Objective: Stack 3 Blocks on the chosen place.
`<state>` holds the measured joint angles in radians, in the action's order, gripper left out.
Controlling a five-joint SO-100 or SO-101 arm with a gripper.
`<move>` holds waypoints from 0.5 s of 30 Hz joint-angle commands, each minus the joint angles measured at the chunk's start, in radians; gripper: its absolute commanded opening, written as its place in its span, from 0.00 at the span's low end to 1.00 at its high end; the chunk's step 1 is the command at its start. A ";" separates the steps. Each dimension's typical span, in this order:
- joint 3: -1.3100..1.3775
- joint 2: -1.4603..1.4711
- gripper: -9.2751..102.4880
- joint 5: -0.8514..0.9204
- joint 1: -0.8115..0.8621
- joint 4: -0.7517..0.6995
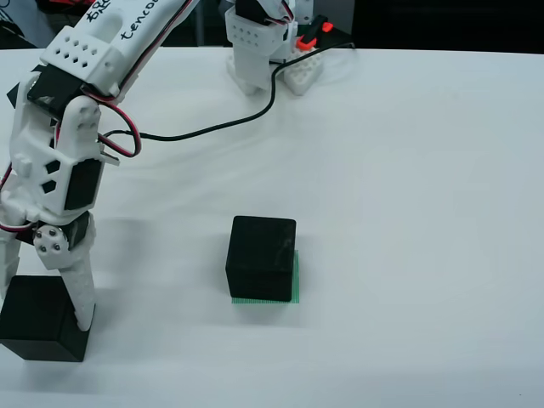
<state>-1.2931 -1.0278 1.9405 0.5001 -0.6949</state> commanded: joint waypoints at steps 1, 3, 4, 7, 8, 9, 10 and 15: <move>-0.069 -0.152 0.21 -0.011 -0.035 0.011; -0.149 -0.239 0.21 -0.011 -0.058 0.008; -0.178 -0.278 0.21 -0.011 -0.071 0.002; -0.242 -0.388 0.21 -0.023 -0.106 -0.020; -0.258 -0.423 0.21 -0.025 -0.115 -0.025; -0.268 -0.457 0.21 -0.031 -0.126 -0.032; -0.270 -0.489 0.21 -0.040 -0.135 -0.055; -0.278 -0.646 0.20 -0.063 -0.181 -0.184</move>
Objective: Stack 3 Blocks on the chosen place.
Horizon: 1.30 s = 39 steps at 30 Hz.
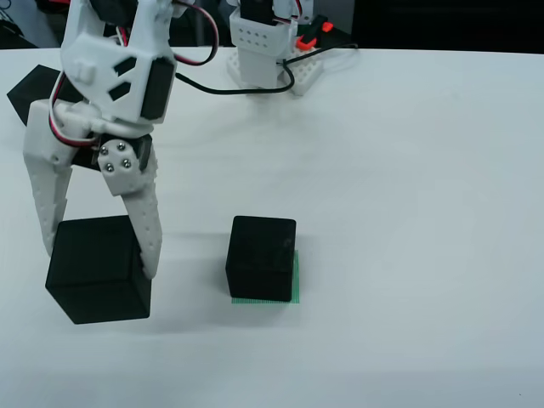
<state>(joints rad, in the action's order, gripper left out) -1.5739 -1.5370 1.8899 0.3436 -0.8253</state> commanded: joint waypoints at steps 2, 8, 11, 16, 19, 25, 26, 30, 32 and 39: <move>-0.012 -0.195 0.20 -0.025 -0.040 -0.078; -0.094 -0.341 0.20 -0.091 -0.141 -0.196; -0.173 -0.390 0.20 -0.141 -0.206 -0.209; -0.275 -0.417 0.20 -0.210 -0.278 -0.187; -0.298 -0.419 0.20 -0.230 -0.304 -0.187; -0.333 -0.419 0.20 -0.239 -0.321 -0.186; -0.342 -0.419 0.20 -0.239 -0.327 -0.186; -0.383 -0.436 0.20 -0.239 -0.336 -0.181; -0.399 -0.446 0.20 -0.238 -0.333 -0.166; -0.402 -0.448 0.20 -0.222 -0.295 -0.152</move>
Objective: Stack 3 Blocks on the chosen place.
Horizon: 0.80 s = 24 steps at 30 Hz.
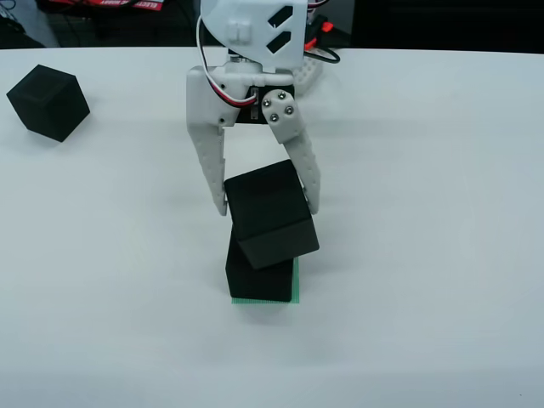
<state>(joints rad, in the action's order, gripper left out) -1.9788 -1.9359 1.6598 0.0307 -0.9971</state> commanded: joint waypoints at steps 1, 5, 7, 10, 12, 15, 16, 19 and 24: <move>0.000 -0.051 0.20 0.008 0.020 0.021; -0.017 -0.051 0.20 0.026 0.031 0.025; -0.032 -0.052 0.20 0.043 0.040 0.031; -0.055 -0.054 0.20 0.061 0.048 0.046; -0.061 -0.054 0.20 0.069 0.051 0.057; -0.078 -0.054 0.20 0.077 0.052 0.078; -0.084 -0.054 0.20 0.077 0.052 0.091; -0.097 -0.049 0.20 0.078 0.051 0.106; -0.106 -0.049 0.24 0.078 0.052 0.121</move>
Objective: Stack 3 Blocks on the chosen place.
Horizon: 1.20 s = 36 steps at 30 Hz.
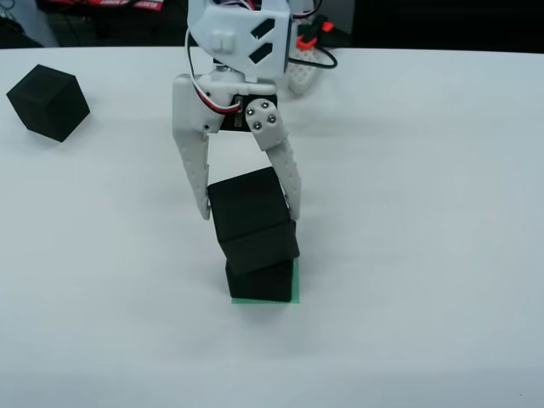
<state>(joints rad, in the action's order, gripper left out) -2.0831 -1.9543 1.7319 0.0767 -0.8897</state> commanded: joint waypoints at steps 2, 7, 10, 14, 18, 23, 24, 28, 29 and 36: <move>-0.003 -0.031 0.25 0.006 0.006 0.015; -0.014 -0.029 0.30 0.006 0.006 0.018; -0.018 -0.034 0.36 0.005 0.008 0.018; -0.020 -0.035 0.39 0.005 0.017 0.017; -0.021 -0.041 0.40 0.005 0.018 0.009; -0.017 -0.058 0.41 0.005 0.021 -0.005; -0.011 -0.064 0.41 0.005 0.020 -0.018; -0.003 -0.123 0.41 0.005 -0.002 -0.095; -0.009 -0.144 0.41 0.005 -0.009 -0.120; -0.066 -0.347 0.40 0.005 -0.031 -0.313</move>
<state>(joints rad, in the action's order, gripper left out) -2.1491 -2.2105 1.7319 0.0460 -1.1290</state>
